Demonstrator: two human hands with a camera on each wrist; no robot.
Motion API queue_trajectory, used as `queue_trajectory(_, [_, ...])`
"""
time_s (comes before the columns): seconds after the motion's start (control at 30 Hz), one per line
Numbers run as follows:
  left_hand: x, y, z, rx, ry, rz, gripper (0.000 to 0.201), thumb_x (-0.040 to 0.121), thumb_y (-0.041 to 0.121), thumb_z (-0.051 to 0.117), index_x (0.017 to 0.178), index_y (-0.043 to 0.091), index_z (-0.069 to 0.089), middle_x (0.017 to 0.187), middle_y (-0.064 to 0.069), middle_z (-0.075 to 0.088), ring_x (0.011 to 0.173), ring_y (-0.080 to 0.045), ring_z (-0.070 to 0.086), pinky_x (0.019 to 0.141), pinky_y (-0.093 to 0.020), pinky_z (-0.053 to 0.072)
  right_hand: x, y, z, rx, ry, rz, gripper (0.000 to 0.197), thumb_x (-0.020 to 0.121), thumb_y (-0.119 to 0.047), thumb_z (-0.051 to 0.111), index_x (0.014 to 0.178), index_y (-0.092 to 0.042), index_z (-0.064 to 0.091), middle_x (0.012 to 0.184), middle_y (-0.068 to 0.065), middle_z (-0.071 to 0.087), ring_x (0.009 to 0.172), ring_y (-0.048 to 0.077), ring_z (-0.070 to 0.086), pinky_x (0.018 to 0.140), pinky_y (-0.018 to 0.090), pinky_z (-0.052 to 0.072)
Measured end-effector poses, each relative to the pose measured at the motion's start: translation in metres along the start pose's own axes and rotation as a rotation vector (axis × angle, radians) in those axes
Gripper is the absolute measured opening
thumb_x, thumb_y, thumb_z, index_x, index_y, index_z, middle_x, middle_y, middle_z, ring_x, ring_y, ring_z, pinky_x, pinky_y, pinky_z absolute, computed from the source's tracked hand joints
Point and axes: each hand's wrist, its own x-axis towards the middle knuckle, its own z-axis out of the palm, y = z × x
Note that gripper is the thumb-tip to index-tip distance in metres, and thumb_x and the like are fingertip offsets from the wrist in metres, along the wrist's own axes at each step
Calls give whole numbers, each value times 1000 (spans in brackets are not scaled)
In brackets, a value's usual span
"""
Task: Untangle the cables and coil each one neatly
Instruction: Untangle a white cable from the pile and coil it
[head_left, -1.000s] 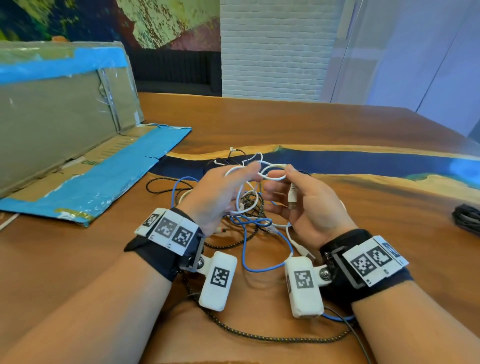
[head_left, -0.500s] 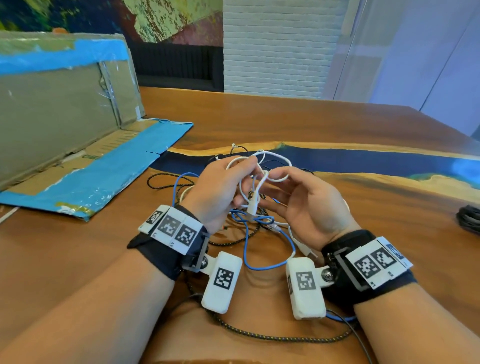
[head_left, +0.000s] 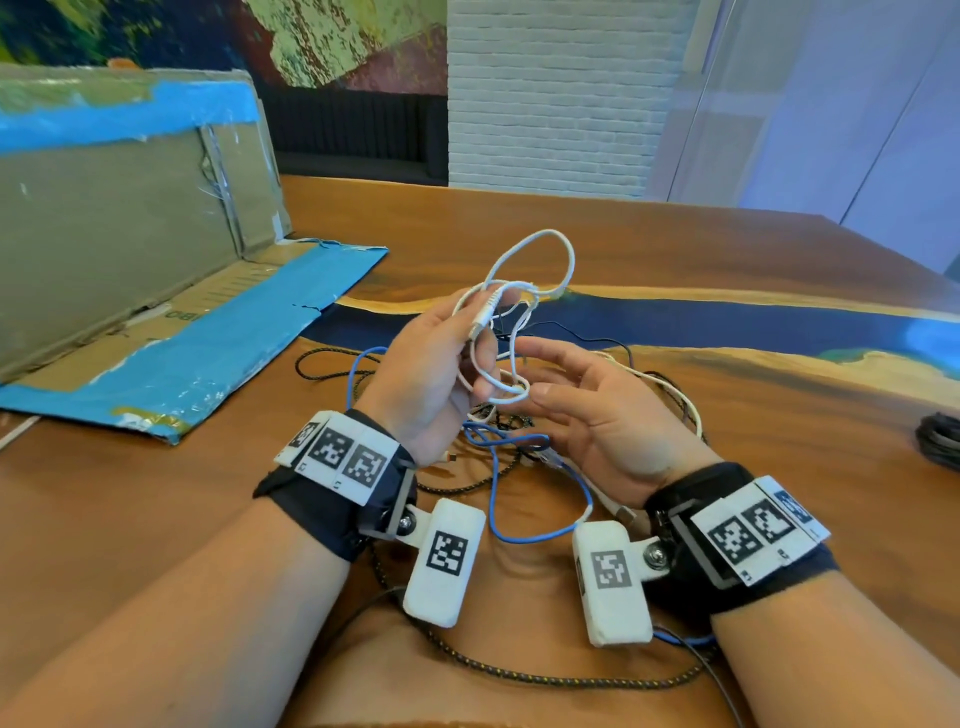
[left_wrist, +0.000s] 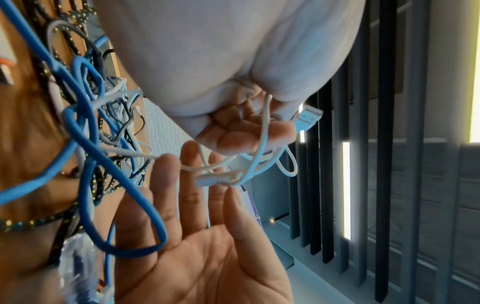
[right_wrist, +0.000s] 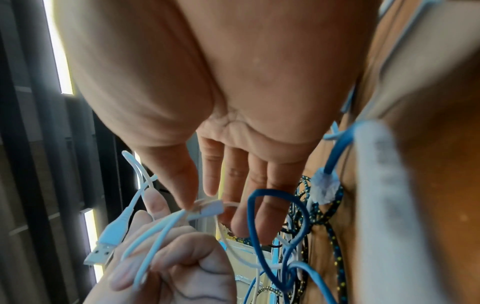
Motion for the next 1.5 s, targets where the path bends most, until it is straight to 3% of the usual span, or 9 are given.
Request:
queue_trajectory(0.2, [10, 5, -16, -106, 195, 95, 26, 109, 23, 42, 102, 15, 65, 53, 4, 29, 43, -11, 20, 44, -24, 19, 4, -5, -4, 4, 223, -63, 15, 95, 1, 62, 104, -5, 72, 70, 4, 62, 59, 19, 56, 67, 34, 55])
queue_trajectory(0.4, [17, 9, -32, -108, 445, 69, 24, 107, 30, 48, 110, 15, 67, 59, 5, 29, 46, -10, 19, 48, -28, 16, 7, -17, -22, 125, 602, -187, 7, 97, -10, 67, 92, -14, 70, 56, -12, 57, 48, 10, 36, 51, 26, 42])
queue_trajectory(0.53, [19, 16, -40, -97, 443, 85, 28, 109, 32, 44, 113, 20, 69, 61, 5, 40, 43, -10, 22, 45, -25, 22, 7, -26, -42, 224, 748, -207, 7, 99, -13, 65, 101, -15, 71, 68, -6, 58, 52, 11, 45, 49, 26, 43])
queue_trajectory(0.67, [18, 9, -33, 6, 344, 64, 29, 107, 31, 49, 117, 16, 72, 73, 1, 47, 46, -11, 24, 47, -26, 25, 6, -23, -44, 165, 704, -183, 19, 98, -9, 64, 112, -19, 73, 104, 3, 66, 64, 14, 60, 52, 26, 50])
queue_trajectory(0.8, [11, 1, -20, 240, 159, -1, 26, 104, 30, 56, 110, 18, 79, 79, 0, 41, 52, -16, 29, 61, -37, 32, 2, -23, -26, 131, 476, -200, 20, 95, -8, 66, 114, -12, 71, 90, 5, 70, 61, 17, 57, 52, 27, 50])
queue_trajectory(1.0, [1, -4, -4, 337, -44, -66, 23, 102, 17, 58, 110, 13, 79, 69, 0, 47, 50, -17, 37, 49, -26, 31, -2, -12, 2, 13, 66, -135, 37, 87, -20, 74, 123, -13, 67, 95, 11, 71, 68, 21, 63, 64, 36, 56])
queue_trajectory(1.2, [3, -3, -5, 324, 40, -48, 5, 98, 7, 62, 98, 12, 63, 75, -5, 61, 45, -17, 45, 46, -27, 37, -8, -14, -1, 14, 70, -165, 25, 85, -25, 72, 108, -14, 76, 95, 14, 71, 70, 23, 65, 65, 38, 57])
queue_trajectory(1.3, [3, -5, -5, 316, 28, -40, 18, 97, 2, 62, 87, 15, 55, 72, -7, 64, 54, -17, 55, 49, -24, 44, -6, -11, 3, -5, 89, -155, 16, 87, -12, 69, 102, -11, 77, 91, 15, 74, 71, 24, 70, 71, 36, 60])
queue_trajectory(1.5, [-1, -2, -5, 427, -36, -40, 29, 88, -9, 60, 85, 12, 80, 84, -8, 74, 71, -21, 61, 59, -28, 49, -4, -14, 5, 107, 241, -202, 14, 96, 1, 60, 93, -4, 73, 84, 17, 76, 71, 25, 74, 78, 38, 64])
